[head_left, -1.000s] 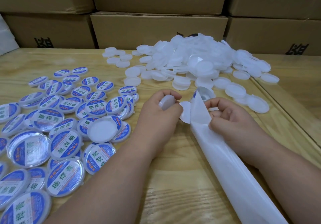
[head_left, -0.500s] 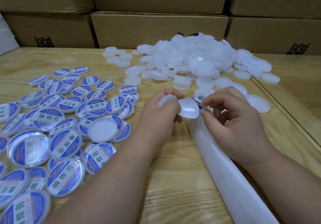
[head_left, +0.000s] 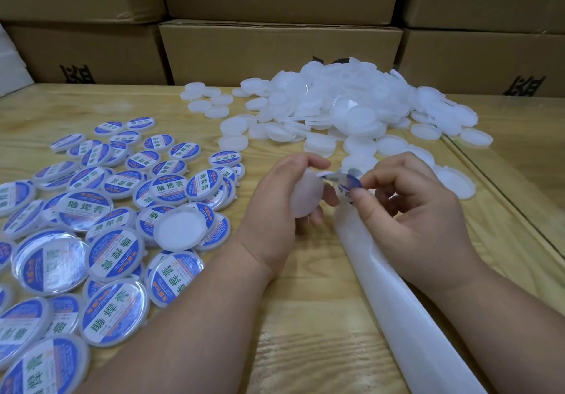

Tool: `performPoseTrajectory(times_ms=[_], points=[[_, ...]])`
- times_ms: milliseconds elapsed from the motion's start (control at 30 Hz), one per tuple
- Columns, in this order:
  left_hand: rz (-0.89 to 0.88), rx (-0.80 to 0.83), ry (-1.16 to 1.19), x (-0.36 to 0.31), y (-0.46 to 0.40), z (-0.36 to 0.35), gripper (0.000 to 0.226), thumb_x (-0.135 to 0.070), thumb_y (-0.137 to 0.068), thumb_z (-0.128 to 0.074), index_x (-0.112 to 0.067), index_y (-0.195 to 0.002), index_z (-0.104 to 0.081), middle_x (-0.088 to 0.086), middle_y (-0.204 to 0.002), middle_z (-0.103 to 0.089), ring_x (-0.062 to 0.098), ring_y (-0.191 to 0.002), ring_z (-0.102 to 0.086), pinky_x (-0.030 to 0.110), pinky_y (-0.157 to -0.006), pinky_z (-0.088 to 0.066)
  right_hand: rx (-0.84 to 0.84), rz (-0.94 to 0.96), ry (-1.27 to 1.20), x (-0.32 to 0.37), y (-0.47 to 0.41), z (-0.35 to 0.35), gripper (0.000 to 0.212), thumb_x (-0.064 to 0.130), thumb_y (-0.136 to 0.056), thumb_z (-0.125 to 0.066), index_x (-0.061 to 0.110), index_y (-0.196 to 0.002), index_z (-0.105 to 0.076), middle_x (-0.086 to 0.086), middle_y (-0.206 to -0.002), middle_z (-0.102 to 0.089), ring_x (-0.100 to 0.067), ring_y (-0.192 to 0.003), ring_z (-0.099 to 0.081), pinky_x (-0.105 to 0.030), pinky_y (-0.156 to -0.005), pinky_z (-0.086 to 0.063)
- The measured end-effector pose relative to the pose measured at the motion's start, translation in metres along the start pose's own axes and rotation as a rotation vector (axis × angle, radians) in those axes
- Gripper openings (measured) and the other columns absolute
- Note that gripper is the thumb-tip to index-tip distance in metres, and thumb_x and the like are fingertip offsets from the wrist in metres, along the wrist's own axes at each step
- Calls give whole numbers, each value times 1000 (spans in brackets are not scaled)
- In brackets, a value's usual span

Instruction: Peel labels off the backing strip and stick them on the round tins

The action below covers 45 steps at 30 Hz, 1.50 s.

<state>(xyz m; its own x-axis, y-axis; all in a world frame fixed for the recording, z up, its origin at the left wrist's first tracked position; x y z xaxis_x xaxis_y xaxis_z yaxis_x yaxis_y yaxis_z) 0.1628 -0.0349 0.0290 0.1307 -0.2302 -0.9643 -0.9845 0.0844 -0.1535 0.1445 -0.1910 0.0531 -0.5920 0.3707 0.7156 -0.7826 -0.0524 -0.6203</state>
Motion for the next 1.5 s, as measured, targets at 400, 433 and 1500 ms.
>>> performPoseTrajectory(times_ms=[400, 433, 1500], points=[[12, 124, 27, -2, 2, -9, 32, -37, -91, -38, -37, -96, -70, 8, -93, -71, 23, -55, -52, 20, -43, -25, 120, -281, -141, -13, 3, -7, 19, 8, -88, -75, 19, -73, -73, 7, -129, -59, 6, -121, -54, -6, -94, -38], [23, 144, 32, -2, 2, -12, 32, -37, -88, -39, -38, -93, -70, 11, -93, -70, 23, -54, -51, 20, -43, -24, 132, -301, -130, -14, 3, -9, 21, 8, -88, -74, 21, -72, -74, 9, -130, -59, 7, -121, -54, -4, -94, -37], [61, 120, -24, 4, -1, -12, 53, 7, -84, -35, -31, -90, -71, 1, -76, -68, 20, -46, -50, 14, -39, -37, 61, -316, -78, -20, 2, -7, 18, 17, -85, -76, 30, -74, -77, 15, -124, -63, 8, -121, -54, -2, -93, -35]])
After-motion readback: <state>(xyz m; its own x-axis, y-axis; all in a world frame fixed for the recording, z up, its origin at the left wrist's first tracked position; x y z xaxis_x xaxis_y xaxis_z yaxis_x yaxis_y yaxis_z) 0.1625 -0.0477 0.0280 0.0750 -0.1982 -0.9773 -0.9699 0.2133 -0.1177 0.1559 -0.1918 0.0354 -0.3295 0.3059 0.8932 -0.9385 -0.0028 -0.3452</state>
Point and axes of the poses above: each hand's wrist, its own y-axis away from the middle knuckle, its own z-axis out of the back of the hand, x = y × z, the point moved 7 cm from there along -y, towards the middle knuckle
